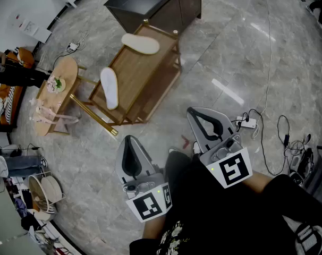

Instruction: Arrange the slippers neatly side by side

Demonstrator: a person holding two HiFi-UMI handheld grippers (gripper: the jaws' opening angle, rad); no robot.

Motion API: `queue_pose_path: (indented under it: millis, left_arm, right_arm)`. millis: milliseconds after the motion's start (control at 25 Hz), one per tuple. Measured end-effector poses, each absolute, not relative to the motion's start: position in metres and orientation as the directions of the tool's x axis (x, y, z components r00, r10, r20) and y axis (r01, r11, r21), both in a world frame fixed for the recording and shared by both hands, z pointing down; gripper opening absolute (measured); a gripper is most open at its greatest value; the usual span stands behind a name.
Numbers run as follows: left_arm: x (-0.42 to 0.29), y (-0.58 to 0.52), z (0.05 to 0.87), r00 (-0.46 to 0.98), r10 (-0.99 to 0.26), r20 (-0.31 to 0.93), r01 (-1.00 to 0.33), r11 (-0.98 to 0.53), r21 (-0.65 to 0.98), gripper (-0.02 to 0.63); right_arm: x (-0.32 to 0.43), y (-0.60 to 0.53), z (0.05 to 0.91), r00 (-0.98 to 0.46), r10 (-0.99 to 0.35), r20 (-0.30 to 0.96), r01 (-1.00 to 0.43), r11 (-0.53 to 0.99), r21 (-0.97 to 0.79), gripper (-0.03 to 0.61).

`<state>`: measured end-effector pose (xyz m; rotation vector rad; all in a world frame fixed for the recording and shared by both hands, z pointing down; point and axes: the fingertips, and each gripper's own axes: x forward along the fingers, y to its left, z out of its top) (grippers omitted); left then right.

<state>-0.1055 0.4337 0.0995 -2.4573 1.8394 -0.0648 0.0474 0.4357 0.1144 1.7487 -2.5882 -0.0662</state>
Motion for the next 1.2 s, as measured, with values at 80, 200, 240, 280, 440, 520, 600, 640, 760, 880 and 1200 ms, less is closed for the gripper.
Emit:
queue_pose_path:
  millis: [80, 200, 240, 280, 440, 520, 600, 640, 760, 880, 1200]
  left_arm:
    - [-0.108, 0.432, 0.102, 0.276, -0.961, -0.006, -0.958, -0.274, -0.084, 0.0]
    - [-0.108, 0.43, 0.104, 0.274, -0.962, -0.001, -0.958, -0.273, -0.089, 0.0]
    - [-0.108, 0.43, 0.104, 0.276, -0.961, 0.0, -0.957, -0.275, -0.093, 0.0]
    - [-0.107, 0.429, 0.104, 0.279, -0.96, 0.0, -0.956, -0.278, -0.096, 0.0]
    - [-0.104, 0.424, 0.106, 0.292, -0.956, 0.006, -0.951, -0.291, -0.103, 0.0]
    - [-0.103, 0.424, 0.106, 0.293, -0.956, 0.001, -0.951, -0.291, -0.103, 0.0]
    - [-0.103, 0.425, 0.105, 0.297, -0.955, -0.004, -0.949, -0.294, -0.109, 0.0]
    - [-0.102, 0.425, 0.105, 0.3, -0.954, -0.003, -0.948, -0.298, -0.111, 0.0]
    - [-0.1, 0.423, 0.107, 0.309, -0.951, 0.011, -0.945, -0.308, -0.11, 0.0]
    - [-0.1, 0.425, 0.109, 0.314, -0.949, 0.023, -0.943, -0.315, -0.103, 0.0]
    - [-0.101, 0.437, 0.114, 0.299, -0.953, 0.052, -0.945, -0.303, -0.123, 0.0]
  right_arm:
    - [0.046, 0.434, 0.118, -0.38, -0.925, -0.003, -0.924, 0.379, 0.043, -0.003]
    - [0.046, 0.433, 0.118, -0.385, -0.923, -0.006, -0.922, 0.384, 0.042, -0.003]
    - [0.045, 0.432, 0.116, -0.389, -0.921, -0.015, -0.921, 0.388, 0.037, -0.003]
    - [0.044, 0.432, 0.114, -0.397, -0.917, -0.028, -0.917, 0.396, 0.032, -0.003]
    - [0.038, 0.432, 0.116, -0.45, -0.893, -0.03, -0.893, 0.448, 0.054, -0.002]
    - [0.036, 0.434, 0.124, -0.466, -0.885, -0.002, -0.884, 0.465, 0.051, -0.002]
    - [0.037, 0.437, 0.131, -0.474, -0.88, 0.021, -0.88, 0.474, 0.036, -0.002]
    - [0.039, 0.437, 0.135, -0.474, -0.88, 0.031, -0.879, 0.475, 0.029, -0.002]
    - [0.045, 0.437, 0.142, -0.464, -0.884, 0.054, -0.885, 0.465, 0.009, -0.002]
    - [0.049, 0.439, 0.149, -0.458, -0.886, 0.073, -0.888, 0.46, 0.006, -0.002]
    - [0.054, 0.445, 0.152, -0.459, -0.886, 0.066, -0.888, 0.459, -0.01, -0.002]
